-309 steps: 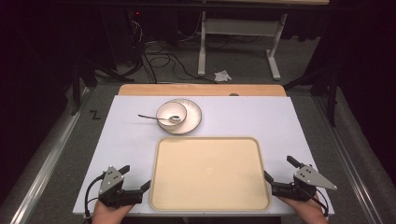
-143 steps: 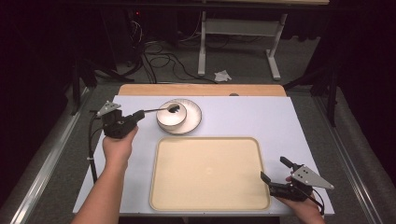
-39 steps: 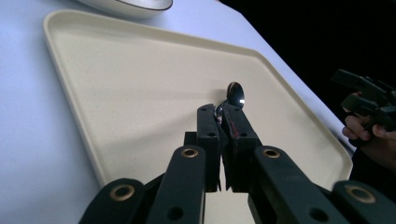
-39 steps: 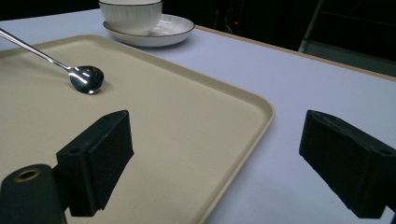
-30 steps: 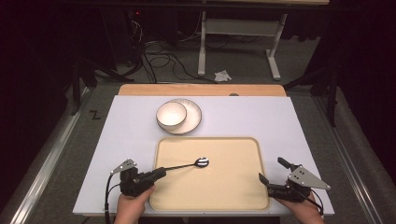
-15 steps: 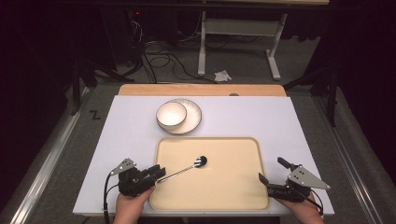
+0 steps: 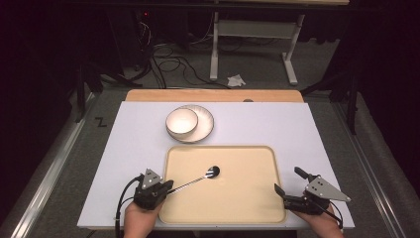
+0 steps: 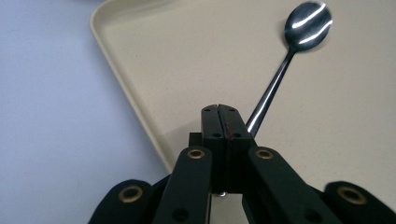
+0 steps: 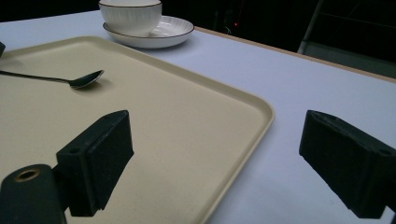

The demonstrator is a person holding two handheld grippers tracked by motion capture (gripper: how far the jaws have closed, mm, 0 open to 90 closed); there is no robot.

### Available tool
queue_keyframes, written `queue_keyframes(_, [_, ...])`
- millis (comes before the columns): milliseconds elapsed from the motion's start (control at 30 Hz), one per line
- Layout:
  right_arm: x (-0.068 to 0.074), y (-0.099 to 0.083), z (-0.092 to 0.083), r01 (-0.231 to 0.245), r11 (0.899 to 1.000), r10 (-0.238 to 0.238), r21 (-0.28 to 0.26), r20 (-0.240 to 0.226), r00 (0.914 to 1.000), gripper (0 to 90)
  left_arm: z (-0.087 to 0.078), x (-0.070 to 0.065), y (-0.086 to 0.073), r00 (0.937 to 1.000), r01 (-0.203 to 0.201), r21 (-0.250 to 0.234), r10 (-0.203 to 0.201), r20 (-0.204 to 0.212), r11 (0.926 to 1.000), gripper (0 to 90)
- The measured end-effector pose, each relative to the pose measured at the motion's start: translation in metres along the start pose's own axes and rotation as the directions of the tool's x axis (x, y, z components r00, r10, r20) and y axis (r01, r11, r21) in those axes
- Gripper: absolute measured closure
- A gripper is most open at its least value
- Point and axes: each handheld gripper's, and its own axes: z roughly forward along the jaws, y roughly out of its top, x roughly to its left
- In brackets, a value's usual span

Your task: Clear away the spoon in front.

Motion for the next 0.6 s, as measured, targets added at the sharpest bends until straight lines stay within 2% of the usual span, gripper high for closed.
queue_keyframes(33, [0.0,0.0,0.0,0.0,1.0,0.0,0.0,0.0,1.0,10.4,0.0,0.0,0.0,1.0,0.0,0.0,0.0,0.0,1.0,89.9])
queue_keyframes(100, [0.0,0.0,0.001,0.003,1.0,-0.003,0.003,0.0,1.0,10.4,0.005,-0.003,0.0,0.9988,-0.033,0.038,0.035,-0.035,0.9987,89.9])
queue_keyframes(167, [0.0,0.0,0.001,-0.001,1.0,0.001,0.004,0.002,1.0,10.4,0.006,-0.003,0.0,0.9987,-0.025,0.049,0.027,-0.042,0.9985,89.9])
queue_keyframes(300, [-0.001,0.0,0.001,-0.001,1.0,0.001,0.004,0.002,1.0,10.4,0.005,-0.002,0.001,0.9991,-0.016,0.056,0.018,-0.039,0.9983,90.0])
queue_keyframes(500, [0.0,-0.001,0.001,-0.001,1.0,0.001,0.009,-0.006,1.0,10.4,0.004,-0.005,0.002,0.9987,-0.046,0.074,0.047,-0.02,0.9962,90.0])
queue_keyframes(600, [0.0,-0.001,0.001,-0.002,1.0,0.002,0.007,-0.005,1.0,10.4,0.001,-0.011,0.003,0.9967,-0.081,0.105,0.08,0.01,0.9912,90.0])
